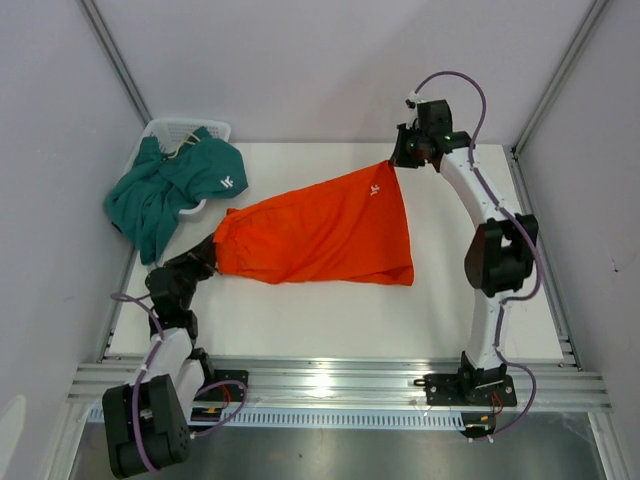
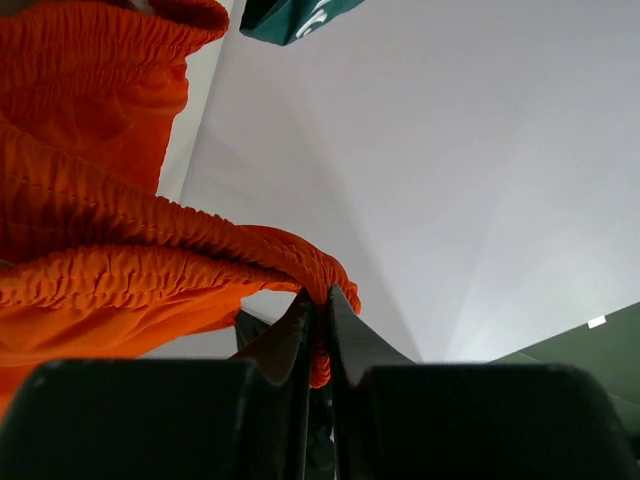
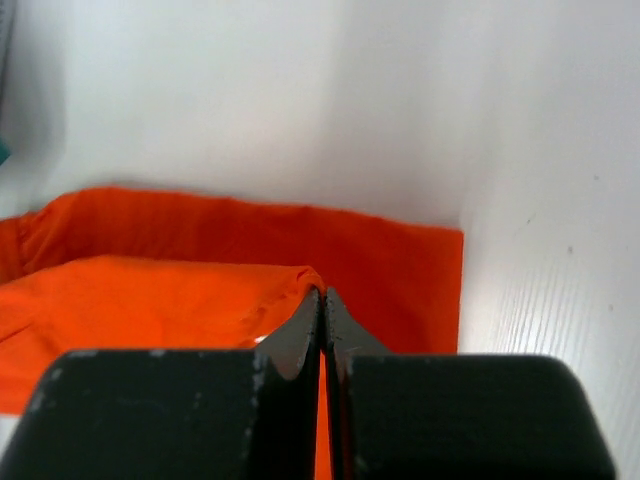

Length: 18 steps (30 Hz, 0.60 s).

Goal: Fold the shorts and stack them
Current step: Fold the shorts

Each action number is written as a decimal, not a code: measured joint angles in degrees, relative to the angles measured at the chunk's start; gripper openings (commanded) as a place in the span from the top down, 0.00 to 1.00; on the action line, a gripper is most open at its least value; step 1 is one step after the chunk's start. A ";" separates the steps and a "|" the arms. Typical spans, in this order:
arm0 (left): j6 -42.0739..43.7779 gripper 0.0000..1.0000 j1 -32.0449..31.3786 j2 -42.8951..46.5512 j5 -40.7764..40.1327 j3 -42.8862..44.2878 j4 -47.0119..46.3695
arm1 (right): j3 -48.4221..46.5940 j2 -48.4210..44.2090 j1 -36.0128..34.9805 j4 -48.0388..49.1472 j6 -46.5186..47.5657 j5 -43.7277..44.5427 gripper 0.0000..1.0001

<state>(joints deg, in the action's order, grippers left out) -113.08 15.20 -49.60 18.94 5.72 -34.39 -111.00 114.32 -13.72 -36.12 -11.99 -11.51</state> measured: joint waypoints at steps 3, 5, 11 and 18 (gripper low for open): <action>0.02 0.86 0.20 -1.44 -1.75 0.07 -0.63 | -3.13 6.36 1.20 1.29 -0.90 0.48 1.00; 0.42 0.61 0.61 -4.48 -1.97 0.92 -0.66 | -3.02 9.05 1.97 1.09 -1.66 0.90 0.98; 3.82 0.01 1.49 -17.88 1.18 11.32 0.63 | -2.27 11.30 2.84 1.42 -4.11 2.82 0.32; 12.13 0.01 1.92 -22.36 6.67 21.68 2.89 | -1.01 10.32 3.37 2.64 -4.13 4.28 0.24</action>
<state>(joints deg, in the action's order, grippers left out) -100.95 17.12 -71.96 25.61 27.40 -31.51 -112.01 124.64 -10.35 -33.47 -16.12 -7.22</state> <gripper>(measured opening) 0.990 0.759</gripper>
